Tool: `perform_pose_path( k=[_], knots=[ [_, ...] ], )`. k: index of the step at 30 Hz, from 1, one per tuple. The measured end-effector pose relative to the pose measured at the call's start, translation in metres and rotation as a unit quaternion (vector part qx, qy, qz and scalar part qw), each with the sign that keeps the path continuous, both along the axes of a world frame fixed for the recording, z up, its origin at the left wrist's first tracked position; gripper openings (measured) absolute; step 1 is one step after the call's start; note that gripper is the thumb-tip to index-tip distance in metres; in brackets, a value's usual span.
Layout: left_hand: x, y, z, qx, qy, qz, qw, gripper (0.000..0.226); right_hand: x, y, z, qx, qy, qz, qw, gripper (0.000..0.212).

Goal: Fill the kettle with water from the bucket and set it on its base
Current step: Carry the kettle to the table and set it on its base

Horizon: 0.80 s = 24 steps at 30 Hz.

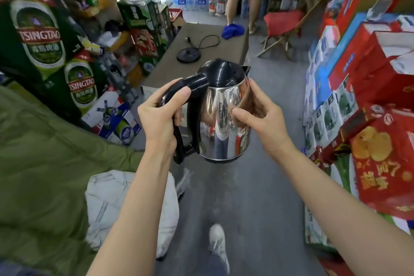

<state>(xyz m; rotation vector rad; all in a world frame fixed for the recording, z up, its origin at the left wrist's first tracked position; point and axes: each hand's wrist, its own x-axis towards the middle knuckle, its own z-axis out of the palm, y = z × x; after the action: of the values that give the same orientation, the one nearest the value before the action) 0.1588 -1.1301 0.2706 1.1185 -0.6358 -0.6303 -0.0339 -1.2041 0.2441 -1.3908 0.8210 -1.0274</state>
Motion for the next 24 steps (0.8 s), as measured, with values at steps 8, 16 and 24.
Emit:
perform_pose_path(
  k=[8, 16, 24],
  knots=[
    [0.043, -0.157, -0.008, 0.014, -0.01, -0.003, 1.0, 0.036, 0.044, -0.157, -0.009, 0.02, 0.008, -0.001, 1.0, 0.087],
    [0.062, -0.301, -0.017, 0.006, 0.008, 0.055, 0.998, 0.038, 0.073, -0.326, -0.014, 0.017, 0.035, 0.068, 0.997, 0.084],
    [0.089, -0.421, -0.031, -0.012, 0.062, 0.147, 0.987, 0.033, 0.124, -0.479, -0.02, 0.012, 0.069, 0.158, 0.985, 0.09]
  ],
)
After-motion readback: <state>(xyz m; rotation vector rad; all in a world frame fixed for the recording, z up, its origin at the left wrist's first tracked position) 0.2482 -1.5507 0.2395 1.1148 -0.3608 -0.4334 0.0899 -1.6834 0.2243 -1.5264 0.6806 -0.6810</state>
